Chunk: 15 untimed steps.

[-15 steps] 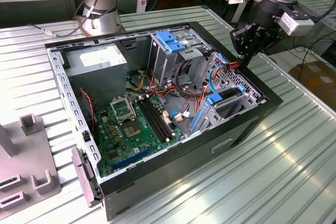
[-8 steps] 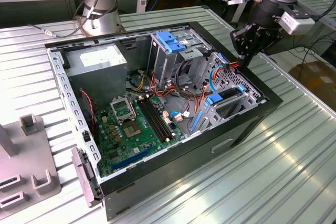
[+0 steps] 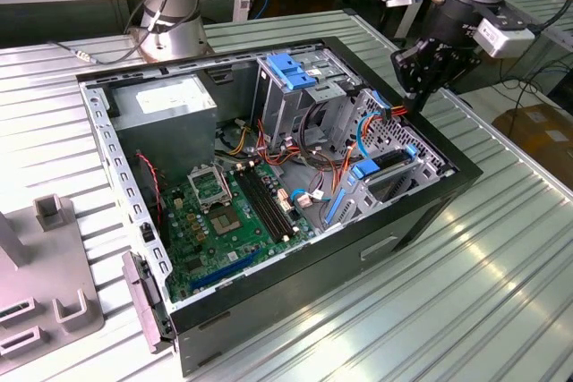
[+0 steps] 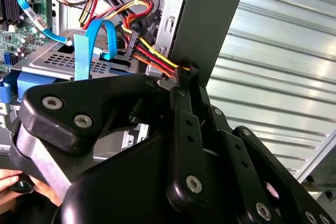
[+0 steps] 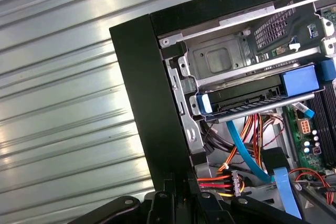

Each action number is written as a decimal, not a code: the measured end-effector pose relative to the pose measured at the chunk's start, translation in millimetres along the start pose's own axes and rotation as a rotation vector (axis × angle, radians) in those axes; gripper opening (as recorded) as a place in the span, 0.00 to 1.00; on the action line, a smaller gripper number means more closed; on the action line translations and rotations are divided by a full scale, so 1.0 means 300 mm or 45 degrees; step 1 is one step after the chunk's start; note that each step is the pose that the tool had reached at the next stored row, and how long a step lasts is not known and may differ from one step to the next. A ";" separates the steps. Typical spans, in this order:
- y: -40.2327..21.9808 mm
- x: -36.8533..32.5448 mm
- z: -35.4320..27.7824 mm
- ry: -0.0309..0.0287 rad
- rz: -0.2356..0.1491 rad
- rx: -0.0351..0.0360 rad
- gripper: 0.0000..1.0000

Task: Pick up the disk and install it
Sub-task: 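Insert the first disk wire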

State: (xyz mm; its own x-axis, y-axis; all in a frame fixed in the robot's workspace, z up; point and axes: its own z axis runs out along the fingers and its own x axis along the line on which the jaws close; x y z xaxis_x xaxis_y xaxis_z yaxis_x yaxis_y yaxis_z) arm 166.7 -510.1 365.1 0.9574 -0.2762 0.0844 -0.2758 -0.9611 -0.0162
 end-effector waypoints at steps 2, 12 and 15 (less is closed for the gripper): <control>0.000 0.000 0.000 0.0001 0.000 -0.0004 0.16; 0.000 -0.002 -0.012 0.0039 0.065 -0.0167 0.16; 0.005 -0.017 -0.014 0.0050 0.065 -0.0164 0.16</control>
State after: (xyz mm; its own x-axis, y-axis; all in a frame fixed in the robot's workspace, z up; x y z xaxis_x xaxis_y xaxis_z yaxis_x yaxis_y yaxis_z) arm 161.0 -510.2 368.7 0.9416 -0.3250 0.0877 -0.3256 -0.9455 -0.0078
